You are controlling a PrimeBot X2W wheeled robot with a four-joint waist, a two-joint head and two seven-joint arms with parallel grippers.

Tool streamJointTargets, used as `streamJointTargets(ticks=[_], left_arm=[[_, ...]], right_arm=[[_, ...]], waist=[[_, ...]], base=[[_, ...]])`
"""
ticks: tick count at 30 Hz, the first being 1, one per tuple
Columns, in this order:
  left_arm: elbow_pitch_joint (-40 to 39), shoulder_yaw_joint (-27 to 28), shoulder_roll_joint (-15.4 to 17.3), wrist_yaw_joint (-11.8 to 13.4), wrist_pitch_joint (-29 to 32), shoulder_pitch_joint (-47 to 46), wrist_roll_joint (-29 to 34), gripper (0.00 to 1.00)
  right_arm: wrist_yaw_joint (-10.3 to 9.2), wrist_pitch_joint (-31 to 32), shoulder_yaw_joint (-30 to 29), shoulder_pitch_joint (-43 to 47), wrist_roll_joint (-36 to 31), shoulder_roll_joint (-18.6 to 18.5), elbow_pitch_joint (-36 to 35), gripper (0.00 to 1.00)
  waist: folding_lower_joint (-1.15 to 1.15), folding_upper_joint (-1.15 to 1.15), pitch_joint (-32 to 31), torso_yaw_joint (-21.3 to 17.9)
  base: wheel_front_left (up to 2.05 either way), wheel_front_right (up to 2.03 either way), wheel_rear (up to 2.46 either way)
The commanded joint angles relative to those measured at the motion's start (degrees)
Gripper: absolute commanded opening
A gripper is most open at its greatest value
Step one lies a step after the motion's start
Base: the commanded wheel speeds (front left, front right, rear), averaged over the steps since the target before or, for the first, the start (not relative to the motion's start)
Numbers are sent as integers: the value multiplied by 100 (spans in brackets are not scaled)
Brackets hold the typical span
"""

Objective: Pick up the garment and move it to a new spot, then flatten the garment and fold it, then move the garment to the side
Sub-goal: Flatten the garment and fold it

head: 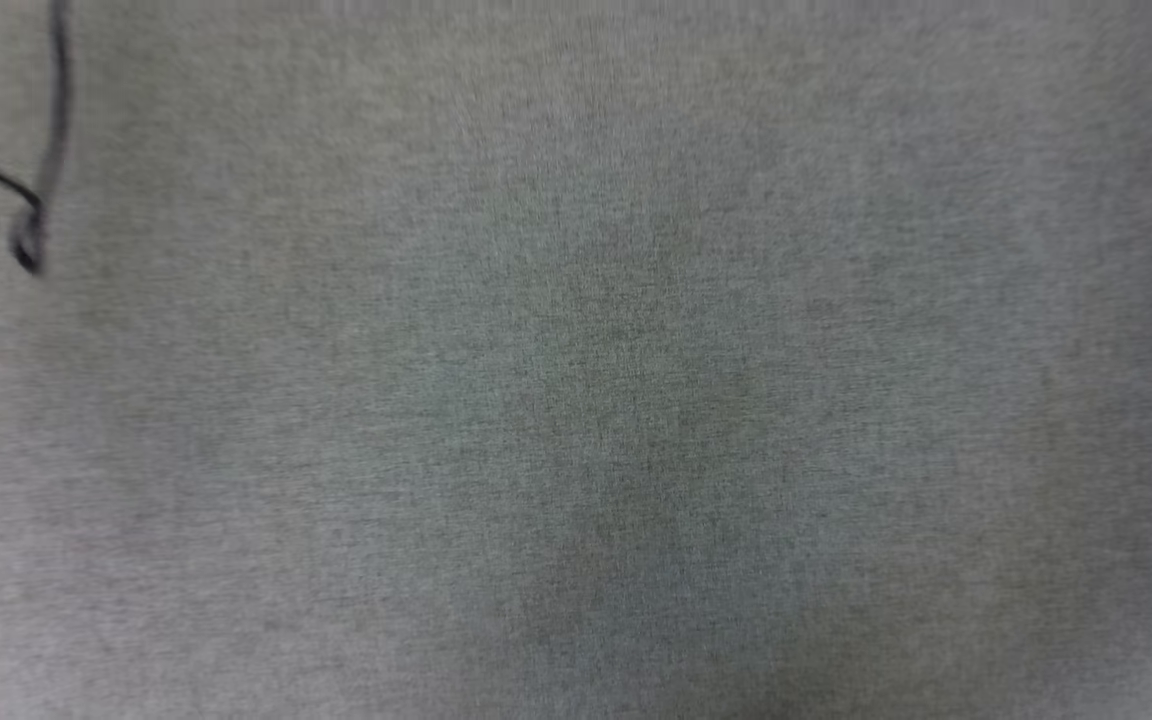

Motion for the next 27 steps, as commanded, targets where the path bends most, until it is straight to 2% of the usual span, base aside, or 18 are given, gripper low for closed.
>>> streamJointTargets(ticks=[1, 7, 15, 16, 20, 25, 26, 27], left_arm=[[139, 21, -47, -66, -73, 286, -104, 0], [472, 30, -256, -286, -301, 1491, -371, 0], [407, 177, -555, -329, -388, 3716, -675, 0], [407, 177, -555, -329, -388, 3716, -675, 0], [156, 397, -620, -258, -396, 4949, -813, 0], [-380, 517, -591, -113, -398, 6450, -870, 0], [-640, 529, -513, -19, -386, 6956, -897, 0], [-640, 529, -513, -19, -386, 6956, -897, 0]], right_arm=[[-6, -72, 76, 278, 108, 62, 117, 0], [-6, -221, 418, 1524, 461, 41, 243, 0], [-6, -25, 838, 3616, 1101, -122, -187, 0], [-6, -25, 838, 3616, 1101, -122, -187, 0], [-6, 189, 1007, 4720, 1429, -285, -587, 0], [-6, 472, 850, 6090, 1709, -485, -1163, 0], [-6, 614, 733, 6573, 1735, -531, -1439, 0], [-6, 614, 733, 6573, 1735, -531, -1439, 0]], waist=[[-1, 0, -311, 41], [-1, 0, -1288, 168], [-1, 0, -2694, 255], [-1, 0, -2694, 255], [-1, 0, -3271, 293], [-1, 0, -3774, 347], [-1, 0, -3856, 341], [-1, 0, -3856, 341]], base=[[0, 0, 0], [0, 0, 0], [0, 0, 0], [0, 0, 0], [0, 0, 0], [0, 0, 0], [0, 0, 0], [0, 0, 0]])
